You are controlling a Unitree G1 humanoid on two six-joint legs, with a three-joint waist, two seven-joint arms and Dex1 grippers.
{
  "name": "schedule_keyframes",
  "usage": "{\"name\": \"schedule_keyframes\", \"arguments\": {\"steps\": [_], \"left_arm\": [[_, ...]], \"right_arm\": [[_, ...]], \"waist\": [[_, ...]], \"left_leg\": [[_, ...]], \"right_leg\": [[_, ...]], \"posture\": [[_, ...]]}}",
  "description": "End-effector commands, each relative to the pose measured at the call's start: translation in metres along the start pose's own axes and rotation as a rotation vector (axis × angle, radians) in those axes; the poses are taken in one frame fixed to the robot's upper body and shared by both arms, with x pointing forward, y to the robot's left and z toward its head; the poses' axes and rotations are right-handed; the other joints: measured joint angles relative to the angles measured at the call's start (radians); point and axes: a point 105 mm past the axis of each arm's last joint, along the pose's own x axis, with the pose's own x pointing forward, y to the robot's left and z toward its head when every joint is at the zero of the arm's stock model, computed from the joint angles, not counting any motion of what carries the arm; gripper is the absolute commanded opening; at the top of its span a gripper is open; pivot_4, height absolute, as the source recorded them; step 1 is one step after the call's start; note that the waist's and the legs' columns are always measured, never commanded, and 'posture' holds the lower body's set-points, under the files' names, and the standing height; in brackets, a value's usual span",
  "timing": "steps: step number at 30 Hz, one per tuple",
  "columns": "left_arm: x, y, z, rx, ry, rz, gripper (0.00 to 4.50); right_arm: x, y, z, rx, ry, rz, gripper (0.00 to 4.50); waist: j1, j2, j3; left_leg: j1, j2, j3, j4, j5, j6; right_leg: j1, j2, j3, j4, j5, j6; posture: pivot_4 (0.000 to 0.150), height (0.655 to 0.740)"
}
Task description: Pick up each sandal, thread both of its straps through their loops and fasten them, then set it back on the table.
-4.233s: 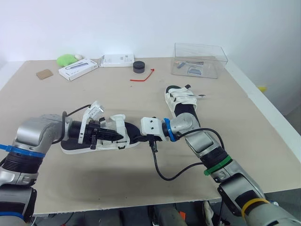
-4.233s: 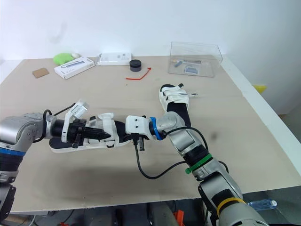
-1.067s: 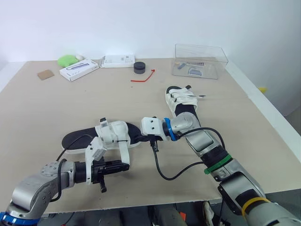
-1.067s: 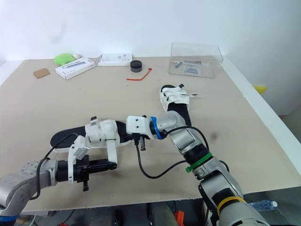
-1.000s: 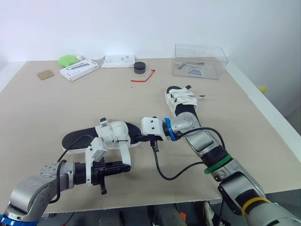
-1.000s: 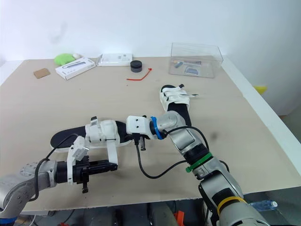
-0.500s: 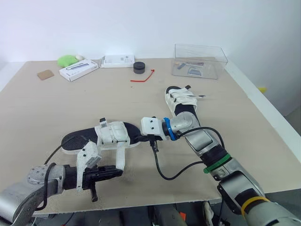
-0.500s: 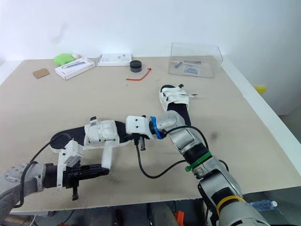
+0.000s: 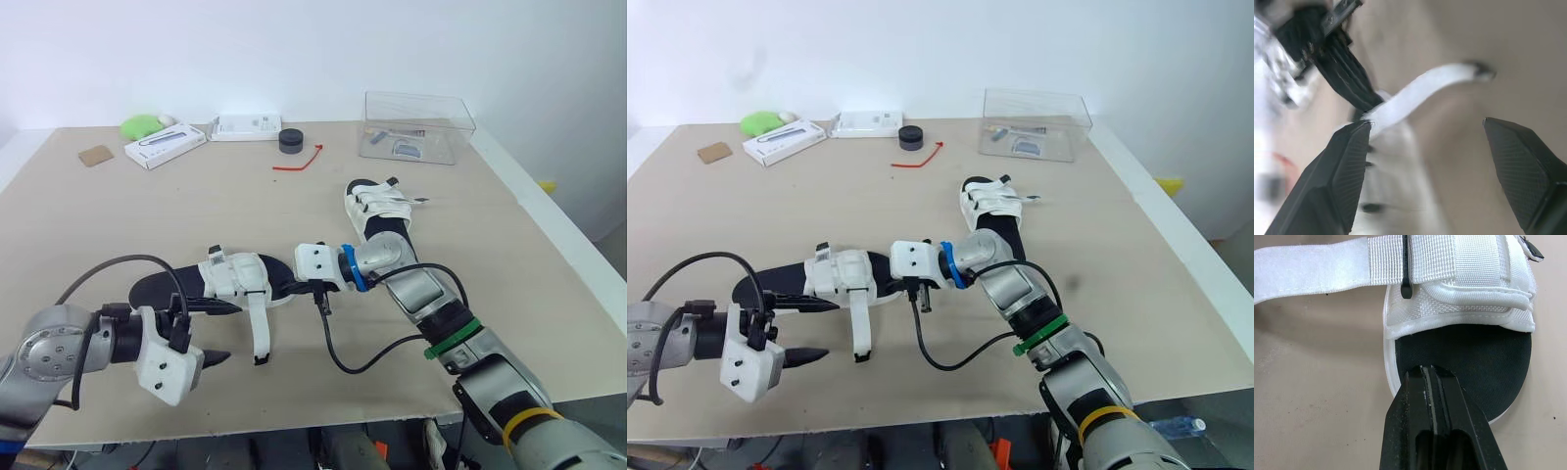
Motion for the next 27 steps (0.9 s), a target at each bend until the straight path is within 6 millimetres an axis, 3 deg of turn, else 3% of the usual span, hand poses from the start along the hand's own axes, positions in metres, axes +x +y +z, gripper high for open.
{"name": "schedule_keyframes", "arguments": {"steps": [1, 8, 11, 17, 18, 20, 27], "left_arm": [[0.014, 0.003, 0.002, 0.143, -0.056, 0.02, 3.75], [0.038, 0.0, 0.006, 0.16, -0.143, -0.002, 3.75], [0.042, 0.0, 0.009, 0.124, -0.165, -0.01, 3.07], [0.041, 0.016, 0.016, -0.062, -0.208, 0.076, 0.38], [0.038, 0.02, 0.016, -0.137, -0.216, 0.095, 0.05], [0.032, 0.03, 0.015, -0.298, -0.235, 0.139, 0.05], [0.003, 0.084, -0.014, -1.237, -0.391, 0.31, 0.05]], "right_arm": [[0.005, 0.007, -0.01, 0.016, 0.047, 0.035, 0.0], [0.002, 0.007, -0.012, 0.016, 0.055, 0.024, 0.0], [0.001, 0.007, -0.013, 0.018, 0.058, 0.021, 0.0], [-0.001, 0.008, -0.014, 0.02, 0.063, 0.018, 0.0], [-0.001, 0.008, -0.015, 0.02, 0.065, 0.017, 0.0], [-0.002, 0.008, -0.015, 0.021, 0.066, 0.016, 0.0], [0.001, 0.007, -0.013, 0.018, 0.063, 0.021, 0.0]], "waist": [[-0.001, 0.0, 0.0], [-0.002, 0.0, 0.0], [-0.002, 0.0, 0.0], [-0.002, 0.0, 0.0], [-0.002, 0.0, 0.0], [-0.002, 0.0, 0.0], [-0.003, -0.001, 0.0]], "left_leg": [[0.0, 0.0, 0.001, 0.0, 0.0, 0.0], [0.0, 0.001, 0.004, 0.0, -0.002, 0.004], [0.0, 0.001, 0.005, 0.0, -0.002, 0.004], [0.0, 0.001, 0.005, 0.0, -0.002, 0.004], [0.0, 0.0, 0.004, 0.0, -0.002, 0.004], [0.0, 0.0, 0.004, 0.0, -0.002, 0.004], [0.0, 0.0, -0.001, 0.002, -0.002, 0.004]], "right_leg": [[0.0, 0.0, 0.0, 0.0, 0.001, 0.002], [0.0, 0.001, 0.002, -0.001, 0.002, 0.004], [0.0, 0.001, 0.002, -0.001, 0.002, 0.004], [0.0, 0.001, 0.002, -0.001, 0.002, 0.005], [0.0, 0.001, 0.002, -0.001, 0.002, 0.006], [0.0, 0.001, 0.002, -0.001, 0.002, 0.006], [0.001, 0.004, -0.004, 0.0, 0.001, 0.007]], "posture": [[0.15, 0.7261], [0.15, 0.7261], [0.15, 0.7261], [0.15, 0.7261], [0.15, 0.7261], [0.15, 0.7261], [0.15, 0.7261]]}}
